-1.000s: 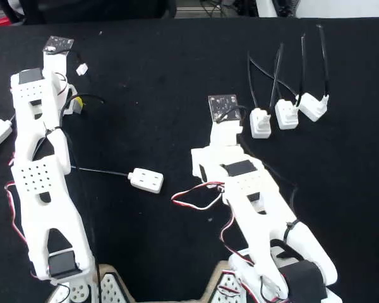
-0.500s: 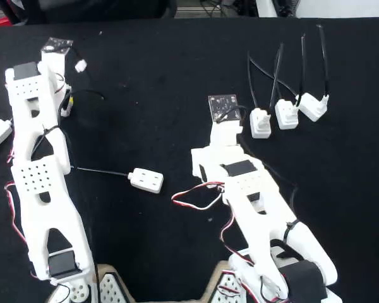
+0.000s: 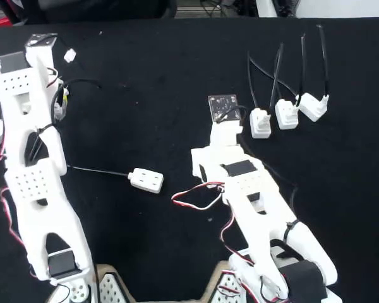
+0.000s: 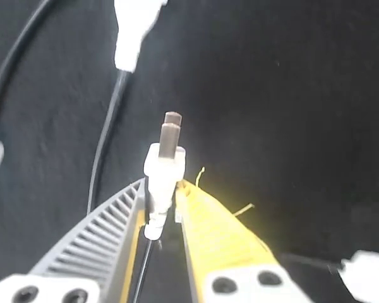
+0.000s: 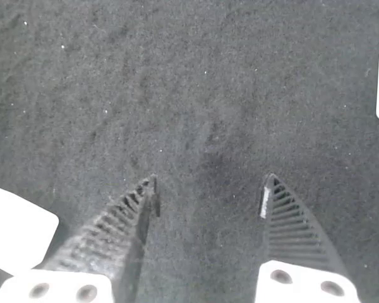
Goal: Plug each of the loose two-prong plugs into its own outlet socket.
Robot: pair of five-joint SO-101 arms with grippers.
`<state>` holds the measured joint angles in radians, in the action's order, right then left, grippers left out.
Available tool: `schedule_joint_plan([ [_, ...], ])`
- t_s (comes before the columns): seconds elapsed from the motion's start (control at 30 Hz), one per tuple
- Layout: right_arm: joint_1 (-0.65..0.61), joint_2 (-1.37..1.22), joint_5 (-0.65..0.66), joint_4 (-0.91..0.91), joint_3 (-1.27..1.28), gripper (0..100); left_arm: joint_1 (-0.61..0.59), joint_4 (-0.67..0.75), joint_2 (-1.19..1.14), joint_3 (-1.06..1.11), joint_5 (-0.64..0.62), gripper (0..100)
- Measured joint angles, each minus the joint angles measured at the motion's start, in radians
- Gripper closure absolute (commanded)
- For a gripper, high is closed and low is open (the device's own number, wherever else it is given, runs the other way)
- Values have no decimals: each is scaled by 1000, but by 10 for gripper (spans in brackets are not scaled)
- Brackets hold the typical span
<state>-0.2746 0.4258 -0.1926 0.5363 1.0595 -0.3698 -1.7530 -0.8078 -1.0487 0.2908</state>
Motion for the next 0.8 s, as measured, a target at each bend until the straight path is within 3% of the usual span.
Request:
schedule_joint_plan([
  [0.23,0,0,0,0,0,748,78,37,417,512,-15,970],
  [0.57,0,0,0,0,0,748,242,417,1011,1321,-132,970],
  [0.8,0,0,0,0,0,748,328,502,1194,1556,-255,970],
])
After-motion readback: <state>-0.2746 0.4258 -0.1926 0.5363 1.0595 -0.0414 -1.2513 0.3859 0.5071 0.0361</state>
